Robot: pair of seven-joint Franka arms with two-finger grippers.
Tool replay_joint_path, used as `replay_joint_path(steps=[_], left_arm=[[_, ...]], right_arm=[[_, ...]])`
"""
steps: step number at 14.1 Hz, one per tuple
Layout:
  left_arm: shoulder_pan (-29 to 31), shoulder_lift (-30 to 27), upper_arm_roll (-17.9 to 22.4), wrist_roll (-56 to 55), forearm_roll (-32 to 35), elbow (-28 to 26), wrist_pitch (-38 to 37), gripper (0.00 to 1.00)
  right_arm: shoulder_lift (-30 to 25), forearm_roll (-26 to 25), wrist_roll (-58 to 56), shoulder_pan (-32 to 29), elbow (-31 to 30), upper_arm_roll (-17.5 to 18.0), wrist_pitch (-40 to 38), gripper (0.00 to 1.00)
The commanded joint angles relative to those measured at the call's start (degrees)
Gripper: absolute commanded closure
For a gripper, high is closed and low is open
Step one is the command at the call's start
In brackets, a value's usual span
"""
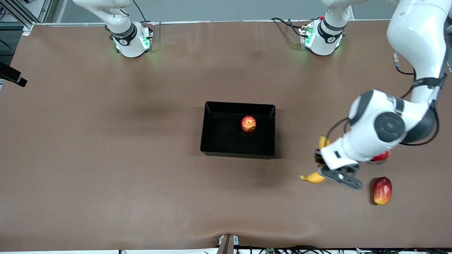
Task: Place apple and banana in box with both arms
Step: 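Carry the banana with the left gripper over the black box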
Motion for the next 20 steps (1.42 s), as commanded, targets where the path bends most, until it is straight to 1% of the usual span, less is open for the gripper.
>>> replay_joint_path(steps=[1,3,5,7,9,11,13,14,16,18,19,20], left_arm=[[-4.6,-0.6,-1.9,-15.7,0.3,-1.2,-2.0,1.0],[-10.6,-0.4,-1.7,-26.7,0.6,-1.1,-2.0,1.0],[-15.2,1.5,-1.5,-35.3,2.4,-1.0,-1.4,1.0],[-20.1,3.6,-1.4,-41.5,4.8,-0.9,-0.5,1.0],[-23.2,5.8,-0.8,-44.9,7.2,-0.8,2.5,1.0],[-27.5,6.5,2.0,-47.4,7.3,-0.6,4.0,1.0],[-32.5,7.7,6.2,-49.2,7.2,-0.6,5.6,1.0],[-34.9,8.8,8.3,-50.4,7.3,-0.6,7.6,1.0],[-38.2,9.6,12.2,-51.5,7.3,-0.7,8.9,1.0],[-39.1,11.4,13.7,-51.2,7.5,-0.6,11.1,1.0],[-39.5,12.4,13.8,-51.7,7.5,-0.7,11.9,1.0],[-39.6,13.0,13.9,-51.8,7.6,-0.6,12.0,0.86]], right_arm=[[0.0,0.5,-0.5,-0.8,0.1,0.5,0.1,0.0],[0.0,0.5,-0.5,-0.5,0.0,0.5,0.0,0.0],[0.0,0.5,-0.5,-0.6,0.0,0.5,-0.2,0.0],[0.0,0.4,-0.6,-0.8,0.1,0.4,0.3,0.0],[0.2,0.2,-0.6,-1.0,0.2,0.4,1.1,0.0],[0.3,0.3,-0.6,-0.7,0.2,0.4,1.0,0.0],[0.3,0.3,-0.6,-0.9,0.0,0.4,1.0,0.0],[0.3,0.3,-0.6,-0.8,0.0,0.4,1.1,0.0],[0.4,0.0,-0.6,-0.9,0.1,0.4,1.2,0.0],[0.4,-0.3,-0.6,-1.1,0.1,0.4,1.2,0.0],[0.4,-0.4,-0.6,-1.2,0.1,0.4,1.0,0.0],[0.4,-0.5,-0.6,-1.2,0.1,0.3,0.9,0.0]])
